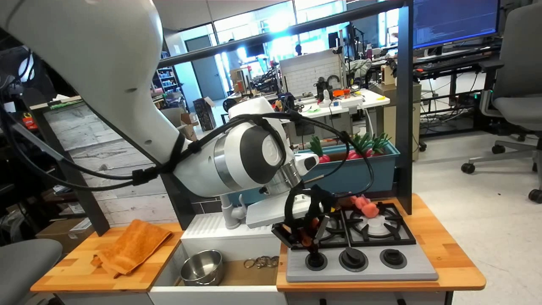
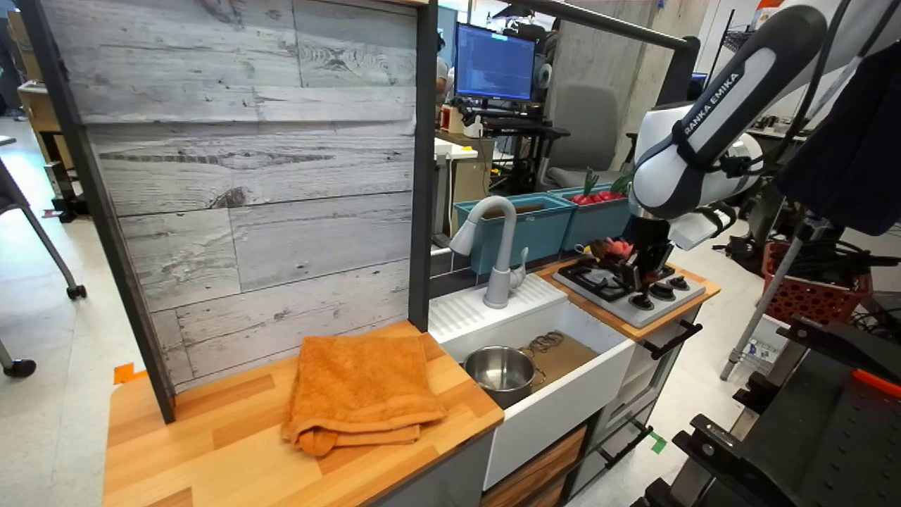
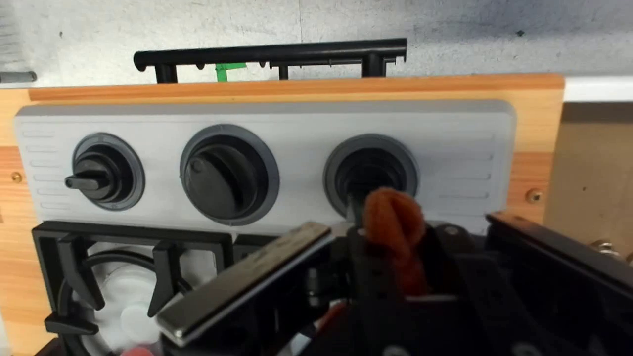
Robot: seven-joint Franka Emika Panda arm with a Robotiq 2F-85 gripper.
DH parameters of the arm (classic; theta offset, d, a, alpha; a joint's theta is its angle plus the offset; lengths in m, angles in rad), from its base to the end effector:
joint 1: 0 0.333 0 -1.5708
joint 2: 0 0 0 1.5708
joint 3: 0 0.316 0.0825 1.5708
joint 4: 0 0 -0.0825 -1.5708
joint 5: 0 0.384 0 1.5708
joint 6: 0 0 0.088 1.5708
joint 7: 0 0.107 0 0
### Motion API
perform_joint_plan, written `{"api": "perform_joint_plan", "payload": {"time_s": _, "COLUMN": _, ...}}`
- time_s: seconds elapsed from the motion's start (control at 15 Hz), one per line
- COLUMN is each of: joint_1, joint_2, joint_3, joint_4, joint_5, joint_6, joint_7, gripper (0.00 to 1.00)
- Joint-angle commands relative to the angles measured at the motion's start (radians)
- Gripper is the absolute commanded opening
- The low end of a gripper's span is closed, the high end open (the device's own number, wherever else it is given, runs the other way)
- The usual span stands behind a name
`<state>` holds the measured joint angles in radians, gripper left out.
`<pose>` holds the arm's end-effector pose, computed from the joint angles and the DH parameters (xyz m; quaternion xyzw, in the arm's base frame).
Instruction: Wipe the left side of the counter with the orange towel, place the plush toys on the stove inside the silver pot in the sink
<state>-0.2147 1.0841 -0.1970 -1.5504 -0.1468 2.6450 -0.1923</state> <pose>0.6209 -0.2518 0.0156 0.9925 0.0074 -0.0266 0.1191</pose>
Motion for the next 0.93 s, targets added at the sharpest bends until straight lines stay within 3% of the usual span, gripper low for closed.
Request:
{"api": "perform_joint_plan", "payload": {"time_s": 0.0, "joint_1": 0.006, "joint_2": -0.188, "joint_3": 0.015, "joint_4": -0.235, "joint_5": -0.054, "joint_6": 0.007, "joint_7": -0.068, "gripper": 0.02}}
{"api": "perform_joint_plan", "payload": {"time_s": 0.2, "joint_1": -0.026, "joint_2": -0.263, "joint_3": 0.081, "joint_4": -0.315, "joint_5": -0.056, "joint_6": 0.003, "joint_7": -0.173, "gripper": 0.02}}
{"api": "perform_joint_plan", "payload": {"time_s": 0.47, "joint_1": -0.059, "joint_2": -0.255, "joint_3": 0.212, "joint_4": -0.297, "joint_5": -0.008, "joint_6": -0.014, "joint_7": -0.271, "gripper": 0.02}}
{"api": "perform_joint_plan", "payload": {"time_s": 0.87, "joint_1": 0.053, "joint_2": -0.093, "joint_3": 0.294, "joint_4": -0.148, "joint_5": -0.002, "joint_6": -0.011, "joint_7": -0.209, "gripper": 0.02}}
